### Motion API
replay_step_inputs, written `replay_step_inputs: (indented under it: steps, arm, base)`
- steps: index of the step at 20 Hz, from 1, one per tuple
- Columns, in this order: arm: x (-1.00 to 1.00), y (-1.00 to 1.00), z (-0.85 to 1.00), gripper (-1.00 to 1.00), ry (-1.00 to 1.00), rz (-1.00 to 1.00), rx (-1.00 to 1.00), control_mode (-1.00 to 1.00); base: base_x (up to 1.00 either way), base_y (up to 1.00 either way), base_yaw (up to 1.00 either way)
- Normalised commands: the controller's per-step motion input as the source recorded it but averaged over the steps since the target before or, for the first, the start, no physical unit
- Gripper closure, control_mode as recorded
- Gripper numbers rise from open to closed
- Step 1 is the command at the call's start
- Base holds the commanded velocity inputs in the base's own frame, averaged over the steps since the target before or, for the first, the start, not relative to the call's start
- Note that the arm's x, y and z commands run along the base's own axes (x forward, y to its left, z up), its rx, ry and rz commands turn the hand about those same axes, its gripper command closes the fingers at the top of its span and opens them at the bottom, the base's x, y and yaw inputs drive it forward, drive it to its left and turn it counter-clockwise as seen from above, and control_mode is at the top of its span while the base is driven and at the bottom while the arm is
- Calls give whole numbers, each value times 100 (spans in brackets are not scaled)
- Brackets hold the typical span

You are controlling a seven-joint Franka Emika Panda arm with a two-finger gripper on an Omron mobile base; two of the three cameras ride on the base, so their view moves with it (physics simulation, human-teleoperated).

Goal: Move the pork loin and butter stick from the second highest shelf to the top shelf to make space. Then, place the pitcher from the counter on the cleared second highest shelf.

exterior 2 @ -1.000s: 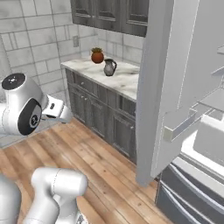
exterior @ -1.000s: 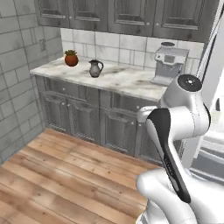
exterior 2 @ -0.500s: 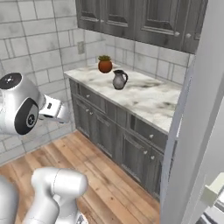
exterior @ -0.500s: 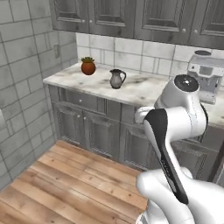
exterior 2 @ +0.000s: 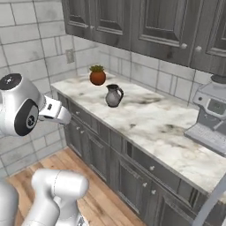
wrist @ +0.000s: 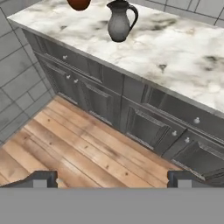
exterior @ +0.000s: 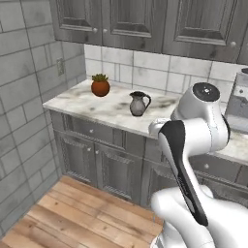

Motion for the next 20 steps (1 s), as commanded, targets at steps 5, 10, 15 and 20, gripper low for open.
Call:
replay_step_inputs:
  steps: [5,10,15,20]
  arm:
    - [0,0,0,-100,0,0,0,100]
    - [0,0,0,-100,0,0,0,100]
    - [0,0,0,-100,0,0,0,100]
    - [0,0,0,-100,0,0,0,100]
  base:
    - [97,0,-4]
    - [91,0,-2]
    - [76,14,0]
    - [62,35,0]
